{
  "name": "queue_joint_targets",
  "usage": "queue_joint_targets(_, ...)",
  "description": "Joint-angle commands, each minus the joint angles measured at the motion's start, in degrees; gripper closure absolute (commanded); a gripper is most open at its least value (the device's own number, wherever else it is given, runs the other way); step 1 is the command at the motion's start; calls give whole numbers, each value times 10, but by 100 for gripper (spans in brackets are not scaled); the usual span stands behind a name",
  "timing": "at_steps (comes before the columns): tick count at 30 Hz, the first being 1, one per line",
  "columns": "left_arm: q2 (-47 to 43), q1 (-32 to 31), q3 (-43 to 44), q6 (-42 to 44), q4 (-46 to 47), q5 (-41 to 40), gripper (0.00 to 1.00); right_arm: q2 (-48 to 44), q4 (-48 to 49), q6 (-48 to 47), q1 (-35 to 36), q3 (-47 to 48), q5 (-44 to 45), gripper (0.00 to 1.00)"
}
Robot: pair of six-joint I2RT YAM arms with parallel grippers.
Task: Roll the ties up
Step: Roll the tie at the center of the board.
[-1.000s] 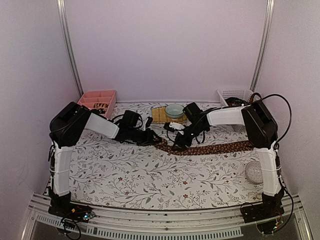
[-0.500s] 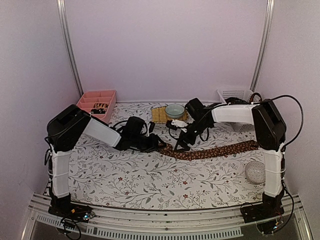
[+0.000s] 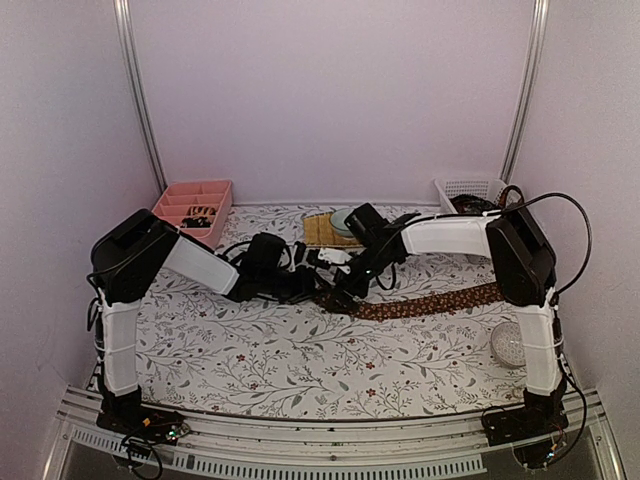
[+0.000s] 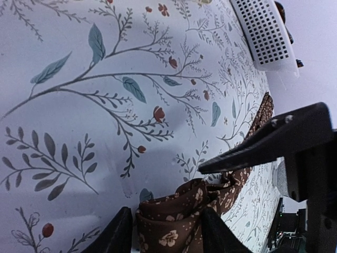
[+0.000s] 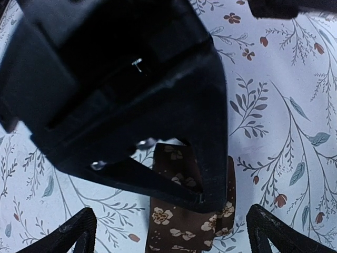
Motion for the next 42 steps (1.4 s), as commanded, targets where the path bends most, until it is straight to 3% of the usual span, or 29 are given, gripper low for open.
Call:
queue_joint_targets(1, 0, 7, -6, -4, 29, 15, 55, 68, 7, -7, -5, 21, 10, 0)
queue_joint_targets(9, 2, 9, -11, -5, 36, 23, 57, 95, 6, -10, -3, 35, 12, 1)
queue_joint_targets(28, -3, 14, -27, -18, 50, 13, 57, 60, 59, -3, 8, -32, 40, 56)
queue_joint_targets(35, -23, 20, -50, -20, 52, -6, 55, 43, 65, -7, 9, -52, 33, 63)
queue_joint_targets(38, -23, 20, -50, -19, 54, -6, 51, 36, 67, -9, 11, -60, 29, 72)
queue_joint_targets(42, -15, 20, -49, -30, 66, 6, 48, 28, 71, -10, 11, -70, 24, 72)
